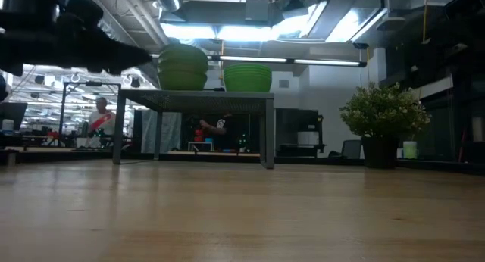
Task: Pick & Place Mini bowls
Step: Return to Home Position
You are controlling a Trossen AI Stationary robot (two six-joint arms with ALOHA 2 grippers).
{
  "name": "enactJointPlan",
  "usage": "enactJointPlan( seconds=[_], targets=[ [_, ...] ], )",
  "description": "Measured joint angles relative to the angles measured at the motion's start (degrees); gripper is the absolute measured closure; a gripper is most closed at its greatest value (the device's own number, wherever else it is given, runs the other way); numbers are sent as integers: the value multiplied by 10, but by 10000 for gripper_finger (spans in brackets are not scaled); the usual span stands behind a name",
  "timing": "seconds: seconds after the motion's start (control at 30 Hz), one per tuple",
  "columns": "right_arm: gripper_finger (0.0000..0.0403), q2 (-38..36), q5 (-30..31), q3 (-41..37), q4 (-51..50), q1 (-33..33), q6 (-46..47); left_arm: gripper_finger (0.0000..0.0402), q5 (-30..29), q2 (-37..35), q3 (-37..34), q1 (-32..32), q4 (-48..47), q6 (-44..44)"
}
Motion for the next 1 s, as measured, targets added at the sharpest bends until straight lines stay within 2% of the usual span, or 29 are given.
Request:
enactJointPlan(
  seconds=[0.23, 0.6, 1.0],
  targets=[
    [157, 0, 0, 0, 0, 0, 1, 274, 0, -103, 0, 24, -38, 20],
    [157, 0, 0, 0, 0, 0, 1, 275, 0, -281, 0, 45, -233, -17],
    [157, 0, 0, 0, 0, 0, 0, 274, 4, -287, 0, 45, -296, -41]
  ],
)
